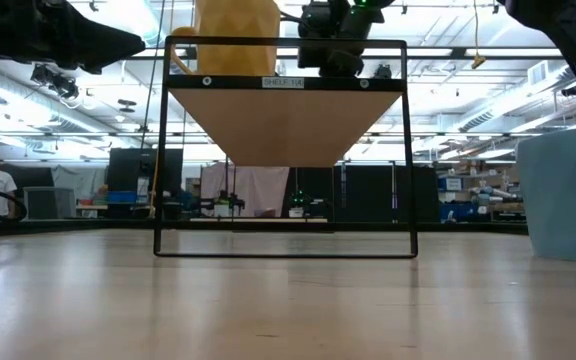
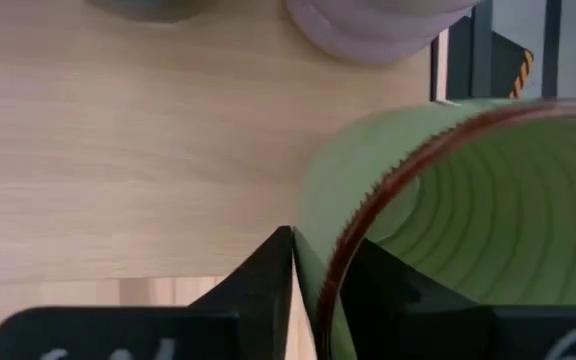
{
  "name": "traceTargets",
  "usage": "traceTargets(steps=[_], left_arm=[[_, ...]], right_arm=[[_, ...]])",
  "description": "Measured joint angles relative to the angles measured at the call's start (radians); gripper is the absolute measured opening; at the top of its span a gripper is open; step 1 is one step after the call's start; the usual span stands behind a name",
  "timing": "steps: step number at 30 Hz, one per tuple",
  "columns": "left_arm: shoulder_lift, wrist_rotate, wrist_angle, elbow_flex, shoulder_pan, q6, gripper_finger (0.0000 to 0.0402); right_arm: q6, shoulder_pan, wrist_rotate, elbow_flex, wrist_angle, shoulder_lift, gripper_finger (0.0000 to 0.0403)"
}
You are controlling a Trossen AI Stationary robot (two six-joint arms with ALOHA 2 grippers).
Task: Place coffee mugs
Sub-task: Put the green mug on the shelf
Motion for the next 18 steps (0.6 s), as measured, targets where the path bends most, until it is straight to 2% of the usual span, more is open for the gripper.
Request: traceTargets(steps=[8,18], left_arm=[[0.000,0.000,-0.003,0.000,0.000,0.000,0.0114],[0.000,0.000,-0.003,0.000,0.000,0.000,0.0114]], right_arm=[[0.000,0.001,0.047,0.000,0.010,0.000,0.0124],[-0.009,0.010,0.082,0.000,0.029,0.000,0.0145]])
